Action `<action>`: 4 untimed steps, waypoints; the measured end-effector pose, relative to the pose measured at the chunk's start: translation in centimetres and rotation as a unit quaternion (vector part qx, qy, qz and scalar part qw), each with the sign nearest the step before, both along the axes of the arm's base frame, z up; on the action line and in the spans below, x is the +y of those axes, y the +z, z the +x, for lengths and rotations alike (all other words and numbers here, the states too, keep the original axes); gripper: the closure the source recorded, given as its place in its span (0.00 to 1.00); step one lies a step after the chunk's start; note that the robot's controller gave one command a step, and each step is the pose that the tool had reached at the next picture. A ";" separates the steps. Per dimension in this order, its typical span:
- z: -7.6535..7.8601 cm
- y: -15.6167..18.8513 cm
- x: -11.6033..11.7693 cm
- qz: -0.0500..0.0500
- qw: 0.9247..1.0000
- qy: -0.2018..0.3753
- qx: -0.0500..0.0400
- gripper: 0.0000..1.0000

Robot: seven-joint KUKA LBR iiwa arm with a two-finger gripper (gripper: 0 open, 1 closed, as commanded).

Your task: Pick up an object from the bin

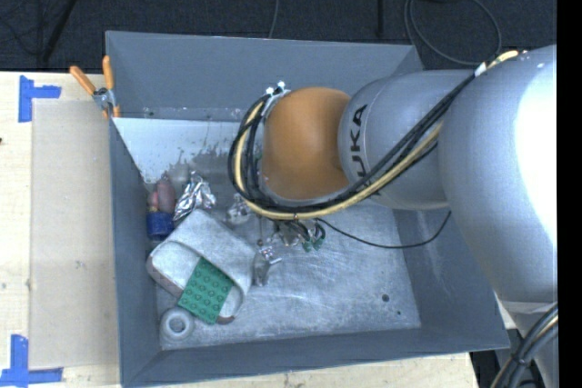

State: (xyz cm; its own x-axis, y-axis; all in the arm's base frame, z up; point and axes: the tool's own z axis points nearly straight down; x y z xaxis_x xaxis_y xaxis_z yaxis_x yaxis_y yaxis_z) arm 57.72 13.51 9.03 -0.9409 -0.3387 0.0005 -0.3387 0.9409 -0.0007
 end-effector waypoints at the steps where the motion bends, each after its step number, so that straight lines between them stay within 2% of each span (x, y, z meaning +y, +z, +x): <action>1: 0.1 -0.3 1.8 -0.001 1.000 0.021 0.000 0.00; 2: -2.2 5.7 11.3 0.003 0.997 0.079 -0.003 0.00; 3: -3.5 0.3 10.2 0.002 0.992 0.129 -0.004 0.00; 4: -3.5 0.2 10.2 0.002 0.992 0.128 -0.002 1.00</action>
Offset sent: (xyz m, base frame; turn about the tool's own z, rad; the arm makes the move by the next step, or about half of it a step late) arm 0.0016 0.0846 -0.0072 -0.1248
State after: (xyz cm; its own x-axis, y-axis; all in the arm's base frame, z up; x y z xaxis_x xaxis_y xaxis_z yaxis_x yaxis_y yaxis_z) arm 54.18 23.68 9.24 -0.8237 -0.5670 -0.0047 -0.5670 0.8237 0.0003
